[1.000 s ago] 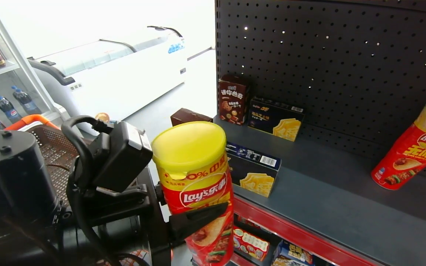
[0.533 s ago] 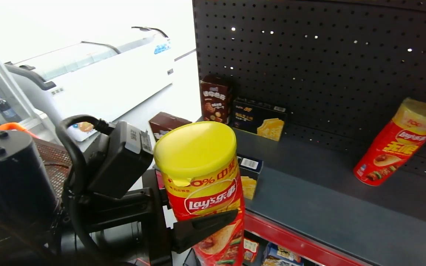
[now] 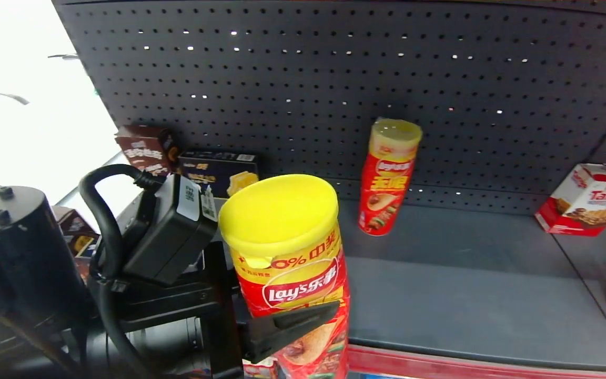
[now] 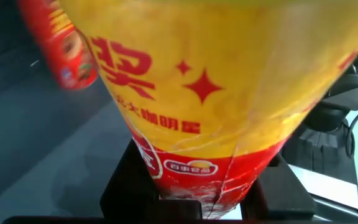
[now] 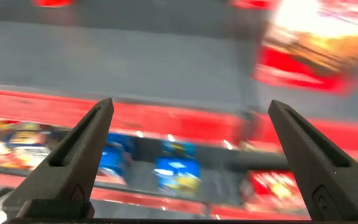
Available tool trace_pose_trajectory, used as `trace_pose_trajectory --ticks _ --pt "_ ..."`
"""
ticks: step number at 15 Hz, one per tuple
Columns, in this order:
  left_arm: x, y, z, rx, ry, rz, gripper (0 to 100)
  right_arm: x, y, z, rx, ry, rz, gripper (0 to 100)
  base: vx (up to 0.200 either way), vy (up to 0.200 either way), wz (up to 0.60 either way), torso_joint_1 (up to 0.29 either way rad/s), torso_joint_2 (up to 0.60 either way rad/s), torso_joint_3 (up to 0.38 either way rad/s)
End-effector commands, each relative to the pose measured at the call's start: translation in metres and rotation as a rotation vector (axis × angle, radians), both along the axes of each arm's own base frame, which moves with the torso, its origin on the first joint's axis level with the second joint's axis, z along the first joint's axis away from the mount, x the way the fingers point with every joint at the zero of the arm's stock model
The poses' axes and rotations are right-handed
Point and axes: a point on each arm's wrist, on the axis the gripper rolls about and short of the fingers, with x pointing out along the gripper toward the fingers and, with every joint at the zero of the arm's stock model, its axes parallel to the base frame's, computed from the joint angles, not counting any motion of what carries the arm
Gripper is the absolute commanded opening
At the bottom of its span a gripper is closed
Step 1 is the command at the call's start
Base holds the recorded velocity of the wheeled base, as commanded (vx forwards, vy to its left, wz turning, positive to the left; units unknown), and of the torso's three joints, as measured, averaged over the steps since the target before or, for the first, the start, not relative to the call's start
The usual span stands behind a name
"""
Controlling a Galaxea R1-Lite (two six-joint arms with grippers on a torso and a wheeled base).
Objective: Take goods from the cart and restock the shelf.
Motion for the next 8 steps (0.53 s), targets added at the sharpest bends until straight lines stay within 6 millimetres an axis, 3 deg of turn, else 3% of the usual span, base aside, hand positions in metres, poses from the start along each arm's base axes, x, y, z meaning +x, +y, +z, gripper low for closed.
trace_pose_trajectory --ticks 1,8 --pt "0.0007 0.0015 -0.0017 0.005 0.004 0.007 0 0.0001 0.0000 0.0000 0.002 0.001 0.000 100 0.000 0.000 0.00 0.000 0.00 0.000" --pt "0.0028 0.0080 -0.0001 -0.001 0.000 0.034 0 0.0004 0.0000 -0.0001 -0.003 0.006 0.009 100 0.000 0.000 0.00 0.000 0.00 0.000"
